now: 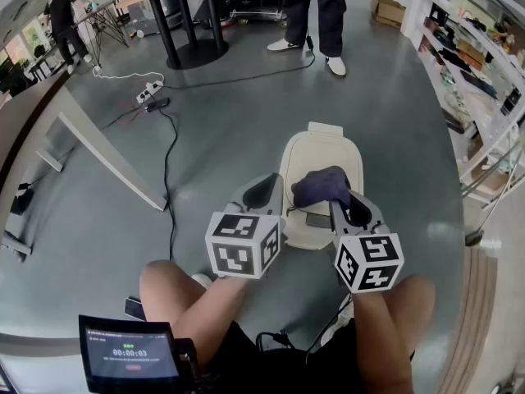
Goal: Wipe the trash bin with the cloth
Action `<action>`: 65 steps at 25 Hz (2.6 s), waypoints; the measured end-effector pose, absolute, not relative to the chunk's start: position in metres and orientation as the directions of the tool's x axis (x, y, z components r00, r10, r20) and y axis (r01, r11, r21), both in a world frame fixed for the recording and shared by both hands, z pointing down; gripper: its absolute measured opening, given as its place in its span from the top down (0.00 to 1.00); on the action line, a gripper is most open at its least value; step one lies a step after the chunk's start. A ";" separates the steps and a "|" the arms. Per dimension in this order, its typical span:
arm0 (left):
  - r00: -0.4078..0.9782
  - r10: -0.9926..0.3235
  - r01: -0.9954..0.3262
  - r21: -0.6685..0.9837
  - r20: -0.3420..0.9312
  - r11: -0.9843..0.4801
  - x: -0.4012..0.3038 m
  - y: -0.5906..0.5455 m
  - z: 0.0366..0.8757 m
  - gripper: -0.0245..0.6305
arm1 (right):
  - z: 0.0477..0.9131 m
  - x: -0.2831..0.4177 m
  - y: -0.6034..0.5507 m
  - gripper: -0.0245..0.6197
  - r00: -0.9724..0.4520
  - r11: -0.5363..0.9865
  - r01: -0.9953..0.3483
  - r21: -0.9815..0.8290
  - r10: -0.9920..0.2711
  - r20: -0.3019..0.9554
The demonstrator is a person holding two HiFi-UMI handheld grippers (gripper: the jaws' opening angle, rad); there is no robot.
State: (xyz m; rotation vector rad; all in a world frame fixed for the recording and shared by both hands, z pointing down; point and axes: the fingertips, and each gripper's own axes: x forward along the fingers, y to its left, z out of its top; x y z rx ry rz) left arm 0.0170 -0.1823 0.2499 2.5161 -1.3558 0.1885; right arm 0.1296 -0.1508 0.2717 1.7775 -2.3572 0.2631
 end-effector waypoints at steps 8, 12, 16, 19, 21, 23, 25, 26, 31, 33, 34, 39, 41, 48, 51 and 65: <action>0.559 -0.763 -0.820 0.078 0.323 -0.567 0.013 -0.227 0.229 0.97 | 0.261 0.131 -0.191 0.86 -0.272 0.287 -0.958 0.005 -0.911 0.310; 0.558 -0.764 -0.821 0.082 0.323 -0.565 0.011 -0.258 0.202 0.97 | 0.250 0.132 -0.224 0.86 -0.273 0.291 -0.957 -0.001 -0.898 0.346; 0.538 -0.779 -0.835 0.074 0.323 -0.546 0.005 -0.282 0.191 0.97 | 0.251 0.122 -0.254 0.86 -0.286 0.310 -0.951 -0.011 -0.863 0.416; 0.532 -0.773 -0.835 0.065 0.345 -0.546 0.020 -0.303 0.215 0.97 | 0.266 0.132 -0.285 0.86 -0.301 0.320 -0.947 -0.030 -0.850 0.433; 0.547 -0.755 -0.825 0.080 0.363 -0.559 0.033 -0.318 0.233 0.97 | 0.276 0.140 -0.308 0.86 -0.308 0.327 -0.944 -0.034 -0.843 0.440; 0.566 -0.734 -0.816 0.124 0.377 -0.565 0.037 -0.329 0.245 0.97 | 0.285 0.141 -0.325 0.86 -0.316 0.344 -0.939 -0.024 -0.829 0.461; 0.564 -0.725 -0.814 0.116 0.395 -0.570 0.036 -0.338 0.258 0.97 | 0.292 0.139 -0.337 0.86 -0.329 0.365 -0.931 -0.019 -0.813 0.481; 0.559 -0.722 -0.812 0.095 0.407 -0.575 0.036 -0.343 0.266 0.97 | 0.295 0.140 -0.341 0.86 -0.332 0.371 -0.928 -0.017 -0.807 0.488; 0.528 -0.759 -0.832 0.055 0.381 -0.552 0.023 -0.361 0.264 0.97 | 0.314 0.131 -0.357 0.86 -0.360 0.411 -0.911 -0.026 -0.766 0.532; 0.525 -0.768 -0.835 0.049 0.368 -0.547 0.023 -0.364 0.260 0.97 | 0.321 0.127 -0.362 0.86 -0.356 0.422 -0.906 -0.003 -0.759 0.545; 0.525 -0.767 -0.834 0.040 0.369 -0.551 0.025 -0.363 0.261 0.97 | 0.323 0.126 -0.365 0.86 -0.347 0.422 -0.907 0.011 -0.759 0.551; 0.591 -0.717 -0.781 0.041 0.370 -0.623 0.044 -0.351 0.271 0.97 | 0.332 0.129 -0.372 0.86 -0.297 0.414 -0.907 0.076 -0.758 0.581; 0.590 -0.716 -0.780 0.034 0.373 -0.625 0.043 -0.350 0.273 0.97 | 0.337 0.131 -0.373 0.86 -0.290 0.404 -0.912 0.066 -0.752 0.592; 0.586 -0.702 -0.779 0.043 0.406 -0.625 0.043 -0.339 0.275 0.97 | 0.348 0.148 -0.367 0.86 -0.233 0.376 -0.921 0.102 -0.742 0.629; 0.589 -0.697 -0.774 0.037 0.409 -0.633 0.049 -0.339 0.282 0.97 | 0.351 0.165 -0.363 0.86 -0.206 0.349 -0.931 0.105 -0.743 0.636; 0.602 -0.679 -0.757 0.032 0.421 -0.652 0.066 -0.336 0.286 0.97 | 0.357 0.241 -0.345 0.86 -0.099 0.237 -0.963 0.125 -0.749 0.655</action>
